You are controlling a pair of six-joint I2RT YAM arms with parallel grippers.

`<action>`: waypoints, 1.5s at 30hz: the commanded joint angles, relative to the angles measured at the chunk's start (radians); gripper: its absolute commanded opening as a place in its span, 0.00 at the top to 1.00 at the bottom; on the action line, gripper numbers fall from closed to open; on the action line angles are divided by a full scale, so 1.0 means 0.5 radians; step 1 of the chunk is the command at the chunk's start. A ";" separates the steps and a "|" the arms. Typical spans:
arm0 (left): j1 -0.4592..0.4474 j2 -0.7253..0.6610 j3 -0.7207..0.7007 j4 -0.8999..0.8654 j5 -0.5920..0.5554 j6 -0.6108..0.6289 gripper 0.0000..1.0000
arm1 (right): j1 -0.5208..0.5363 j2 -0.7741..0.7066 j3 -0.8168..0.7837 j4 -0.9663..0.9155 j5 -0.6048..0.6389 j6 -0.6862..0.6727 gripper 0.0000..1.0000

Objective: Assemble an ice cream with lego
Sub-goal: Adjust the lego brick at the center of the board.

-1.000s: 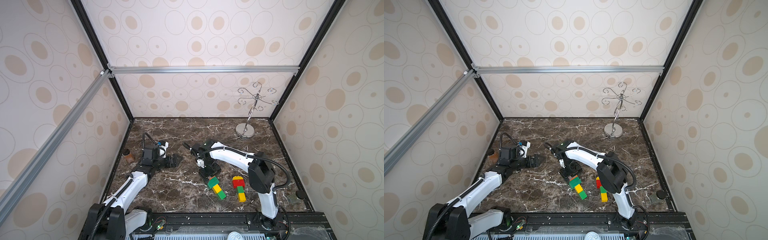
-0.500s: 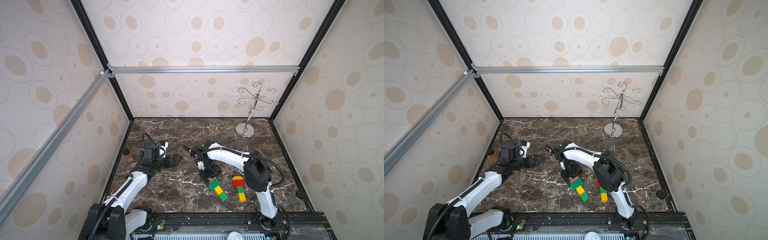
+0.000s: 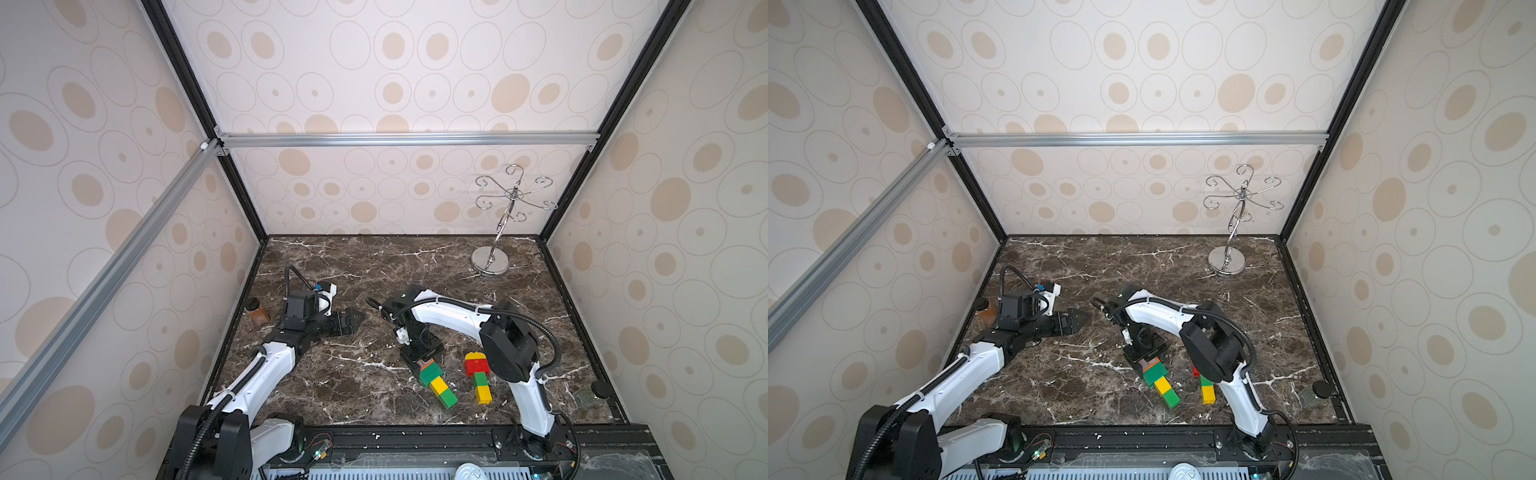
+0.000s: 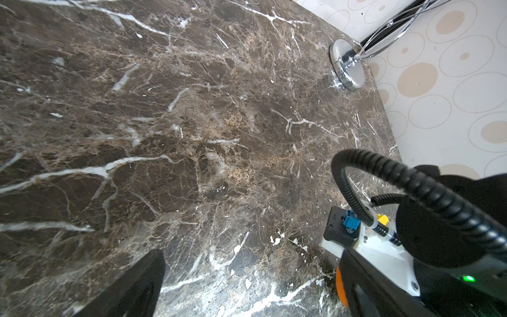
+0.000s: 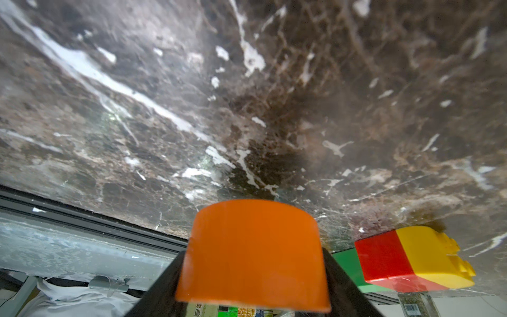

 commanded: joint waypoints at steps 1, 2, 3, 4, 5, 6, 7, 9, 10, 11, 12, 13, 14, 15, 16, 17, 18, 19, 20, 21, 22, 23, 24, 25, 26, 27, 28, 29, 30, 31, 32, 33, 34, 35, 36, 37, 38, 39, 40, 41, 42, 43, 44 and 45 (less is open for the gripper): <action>0.019 0.014 0.021 -0.025 0.022 0.037 0.00 | -0.005 0.040 -0.031 -0.030 -0.021 -0.034 1.00; 0.019 0.014 0.021 -0.025 0.021 0.035 0.00 | -0.005 0.043 -0.035 -0.024 -0.021 -0.032 1.00; 0.019 0.014 0.021 -0.025 0.022 0.037 0.00 | -0.005 0.049 -0.038 -0.022 -0.022 -0.031 1.00; 0.020 0.017 0.021 -0.025 0.022 0.037 0.00 | -0.007 0.053 -0.043 -0.015 -0.024 -0.031 1.00; 0.019 0.015 0.021 -0.025 0.021 0.035 0.00 | -0.004 0.053 -0.047 -0.010 -0.025 -0.029 1.00; 0.020 0.016 0.020 -0.025 0.021 0.036 0.00 | -0.003 0.053 -0.047 -0.003 -0.019 -0.029 1.00; 0.020 0.017 0.021 -0.025 0.020 0.036 0.00 | -0.005 0.053 -0.050 0.000 -0.020 -0.028 1.00; 0.022 0.017 0.021 -0.025 0.019 0.037 0.00 | -0.005 0.051 -0.053 0.005 -0.020 -0.026 1.00; 0.022 0.020 0.021 -0.025 0.022 0.036 0.00 | -0.005 0.053 -0.058 0.009 -0.018 -0.028 1.00; 0.022 0.020 0.021 -0.025 0.020 0.037 0.00 | -0.006 0.055 -0.062 0.014 -0.019 -0.030 1.00; 0.022 0.023 0.020 -0.025 0.021 0.037 0.00 | -0.005 0.057 -0.069 0.021 -0.024 -0.030 1.00; 0.022 0.023 0.021 -0.025 0.020 0.037 0.00 | -0.004 0.059 -0.077 0.025 -0.027 -0.033 1.00; 0.021 0.023 0.021 -0.025 0.021 0.037 0.00 | -0.004 0.059 -0.082 0.029 -0.029 -0.032 1.00; 0.022 0.023 0.021 -0.025 0.022 0.036 0.00 | -0.006 0.059 -0.087 0.031 -0.032 -0.032 1.00; 0.021 0.023 0.021 -0.025 0.020 0.037 0.00 | -0.005 0.059 -0.090 0.031 -0.031 -0.032 1.00; 0.022 0.023 0.020 -0.025 0.022 0.035 0.00 | -0.005 0.059 -0.090 0.033 -0.030 -0.033 1.00; 0.022 0.023 0.021 -0.025 0.020 0.036 0.00 | -0.004 0.059 -0.094 0.036 -0.032 -0.032 1.00; 0.022 0.026 0.021 -0.025 0.020 0.036 0.00 | -0.004 0.062 -0.095 0.035 -0.037 -0.034 1.00; 0.024 0.025 0.021 -0.025 0.022 0.036 0.00 | -0.005 0.065 -0.096 0.035 -0.043 -0.035 1.00; 0.024 0.026 0.021 -0.025 0.021 0.036 0.00 | -0.005 0.069 -0.096 0.034 -0.042 -0.038 1.00; 0.025 0.026 0.021 -0.024 0.025 0.036 0.00 | -0.005 0.071 -0.102 0.035 -0.043 -0.038 1.00; 0.026 0.026 0.019 -0.025 0.025 0.036 0.00 | -0.005 0.073 -0.104 0.035 -0.043 -0.041 1.00; 0.024 0.026 0.021 -0.025 0.024 0.036 0.00 | -0.006 0.077 -0.105 0.035 -0.046 -0.044 1.00; 0.025 0.026 0.021 -0.025 0.024 0.036 0.00 | -0.004 0.080 -0.109 0.035 -0.052 -0.048 1.00; 0.026 0.026 0.020 -0.025 0.024 0.037 0.00 | -0.006 0.085 -0.109 0.036 -0.052 -0.048 1.00; 0.025 0.026 0.021 -0.025 0.025 0.037 0.00 | -0.005 0.089 -0.112 0.035 -0.052 -0.052 1.00; 0.026 0.026 0.021 -0.025 0.025 0.035 0.00 | -0.005 0.090 -0.112 0.038 -0.052 -0.052 1.00; 0.026 0.025 0.021 -0.025 0.025 0.037 0.00 | -0.005 0.093 -0.112 0.035 -0.050 -0.051 1.00; 0.026 0.026 0.021 -0.025 0.025 0.037 0.00 | -0.003 0.095 -0.112 0.037 -0.049 -0.053 1.00; 0.024 0.026 0.021 -0.022 0.025 0.037 0.00 | -0.005 0.097 -0.112 0.039 -0.049 -0.051 1.00; 0.029 0.028 0.021 -0.023 0.025 0.037 0.00 | -0.005 0.099 -0.112 0.040 -0.048 -0.052 1.00; 0.027 0.028 0.021 -0.022 0.024 0.037 0.00 | -0.005 0.102 -0.112 0.043 -0.047 -0.051 1.00; 0.029 0.029 0.021 -0.024 0.027 0.036 0.00 | -0.005 0.104 -0.112 0.042 -0.047 -0.050 1.00; 0.029 0.029 0.022 -0.023 0.026 0.036 0.00 | -0.005 0.105 -0.112 0.045 -0.047 -0.053 1.00; 0.027 0.031 0.021 -0.024 0.028 0.037 0.00 | -0.002 0.107 -0.114 0.047 -0.048 -0.049 1.00; 0.028 0.030 0.020 -0.022 0.028 0.037 0.00 | -0.005 0.108 -0.115 0.050 -0.049 -0.049 1.00; 0.029 0.029 0.019 -0.022 0.028 0.035 0.00 | -0.005 0.110 -0.115 0.050 -0.049 -0.048 1.00; 0.029 0.032 0.021 -0.022 0.028 0.037 0.00 | -0.005 0.113 -0.115 0.051 -0.049 -0.048 1.00; 0.031 0.032 0.021 -0.022 0.029 0.036 0.00 | -0.005 0.114 -0.115 0.052 -0.049 -0.050 1.00; 0.031 0.031 0.021 -0.022 0.029 0.036 0.00 | -0.005 0.116 -0.118 0.053 -0.049 -0.052 0.99; 0.030 0.032 0.022 -0.023 0.029 0.036 0.00 | -0.003 0.116 -0.118 0.054 -0.049 -0.051 0.96; 0.030 0.032 0.022 -0.023 0.029 0.037 0.00 | -0.005 0.114 -0.121 0.055 -0.044 -0.053 0.94; 0.031 0.032 0.021 -0.024 0.029 0.035 0.00 | -0.005 0.114 -0.123 0.054 -0.045 -0.055 0.92; 0.030 0.032 0.021 -0.024 0.028 0.036 0.00 | -0.003 0.115 -0.124 0.055 -0.041 -0.056 0.89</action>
